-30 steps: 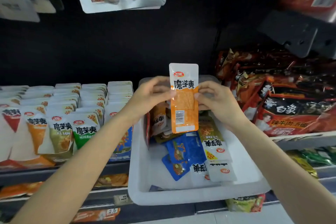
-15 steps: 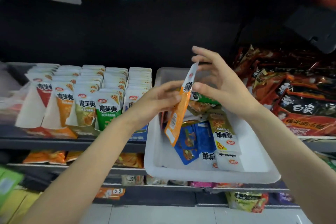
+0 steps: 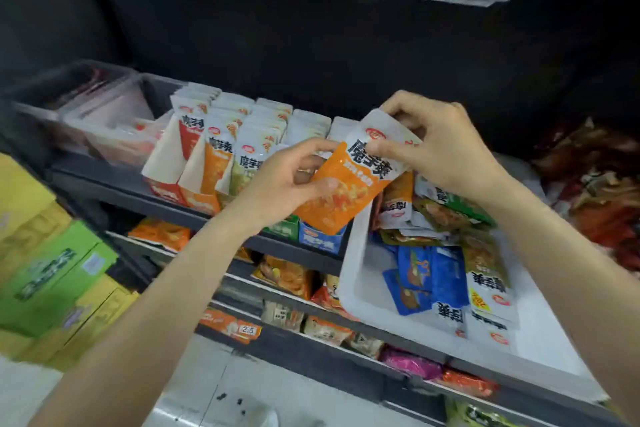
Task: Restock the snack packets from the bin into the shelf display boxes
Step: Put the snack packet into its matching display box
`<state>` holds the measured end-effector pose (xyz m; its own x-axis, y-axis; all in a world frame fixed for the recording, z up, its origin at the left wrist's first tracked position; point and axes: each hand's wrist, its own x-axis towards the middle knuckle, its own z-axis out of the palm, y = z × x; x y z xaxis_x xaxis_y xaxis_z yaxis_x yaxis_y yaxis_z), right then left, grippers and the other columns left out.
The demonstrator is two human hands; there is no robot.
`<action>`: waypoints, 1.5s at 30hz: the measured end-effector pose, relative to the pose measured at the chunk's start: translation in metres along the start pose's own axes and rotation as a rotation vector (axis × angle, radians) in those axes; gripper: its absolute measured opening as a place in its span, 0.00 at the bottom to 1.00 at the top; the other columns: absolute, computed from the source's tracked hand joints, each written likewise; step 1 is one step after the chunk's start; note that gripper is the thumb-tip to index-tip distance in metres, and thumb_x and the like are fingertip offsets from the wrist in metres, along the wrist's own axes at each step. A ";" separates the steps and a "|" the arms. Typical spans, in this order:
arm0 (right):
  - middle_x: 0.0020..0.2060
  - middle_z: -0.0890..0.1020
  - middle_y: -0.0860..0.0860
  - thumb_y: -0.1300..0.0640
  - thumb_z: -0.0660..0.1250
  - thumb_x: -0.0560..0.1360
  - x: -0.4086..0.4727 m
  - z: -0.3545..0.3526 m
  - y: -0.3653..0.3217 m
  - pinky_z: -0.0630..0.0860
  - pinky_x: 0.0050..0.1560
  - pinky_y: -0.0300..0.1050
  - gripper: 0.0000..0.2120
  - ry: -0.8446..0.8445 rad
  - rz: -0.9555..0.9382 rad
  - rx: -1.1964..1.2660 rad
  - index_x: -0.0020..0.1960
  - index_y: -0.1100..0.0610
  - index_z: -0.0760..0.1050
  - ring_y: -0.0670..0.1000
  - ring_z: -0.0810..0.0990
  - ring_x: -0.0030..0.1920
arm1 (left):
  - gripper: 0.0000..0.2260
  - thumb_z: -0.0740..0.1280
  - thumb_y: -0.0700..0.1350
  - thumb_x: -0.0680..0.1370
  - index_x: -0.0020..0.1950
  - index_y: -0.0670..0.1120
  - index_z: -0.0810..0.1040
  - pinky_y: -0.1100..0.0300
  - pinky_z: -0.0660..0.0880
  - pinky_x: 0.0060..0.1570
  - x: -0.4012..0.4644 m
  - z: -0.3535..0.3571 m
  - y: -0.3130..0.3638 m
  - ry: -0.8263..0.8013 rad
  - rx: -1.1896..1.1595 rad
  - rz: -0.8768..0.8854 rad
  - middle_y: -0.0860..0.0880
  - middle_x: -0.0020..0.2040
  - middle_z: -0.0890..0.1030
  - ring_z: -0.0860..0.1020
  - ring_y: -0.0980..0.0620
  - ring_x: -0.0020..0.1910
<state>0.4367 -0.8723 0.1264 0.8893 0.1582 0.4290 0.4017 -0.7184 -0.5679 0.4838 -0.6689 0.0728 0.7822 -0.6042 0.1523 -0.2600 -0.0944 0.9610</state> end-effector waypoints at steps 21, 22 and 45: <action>0.43 0.80 0.55 0.57 0.64 0.77 0.193 0.200 -0.046 0.73 0.46 0.53 0.10 -0.136 0.081 -0.677 0.59 0.50 0.74 0.62 0.78 0.47 | 0.26 0.71 0.45 0.74 0.70 0.50 0.69 0.48 0.75 0.59 0.012 -0.221 -0.139 0.043 0.566 -0.120 0.49 0.64 0.76 0.77 0.50 0.60; 0.44 0.80 0.56 0.57 0.64 0.78 0.196 0.207 -0.044 0.72 0.45 0.53 0.10 -0.165 0.092 -0.713 0.59 0.50 0.74 0.62 0.78 0.48 | 0.27 0.70 0.44 0.75 0.72 0.49 0.67 0.49 0.74 0.61 0.013 -0.222 -0.142 0.008 0.639 -0.095 0.50 0.66 0.74 0.75 0.51 0.62; 0.40 0.82 0.50 0.54 0.61 0.76 0.028 0.113 -0.003 0.78 0.34 0.47 0.11 0.249 0.237 -0.732 0.51 0.56 0.80 0.48 0.78 0.36 | 0.12 0.63 0.46 0.77 0.60 0.50 0.76 0.65 0.73 0.49 0.050 -0.122 -0.084 -0.265 0.290 0.580 0.59 0.47 0.79 0.76 0.61 0.48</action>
<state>0.4850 -0.7892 0.0604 0.8238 -0.1477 0.5473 -0.1131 -0.9889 -0.0966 0.6143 -0.5946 0.0282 0.3169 -0.7899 0.5250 -0.7629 0.1166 0.6359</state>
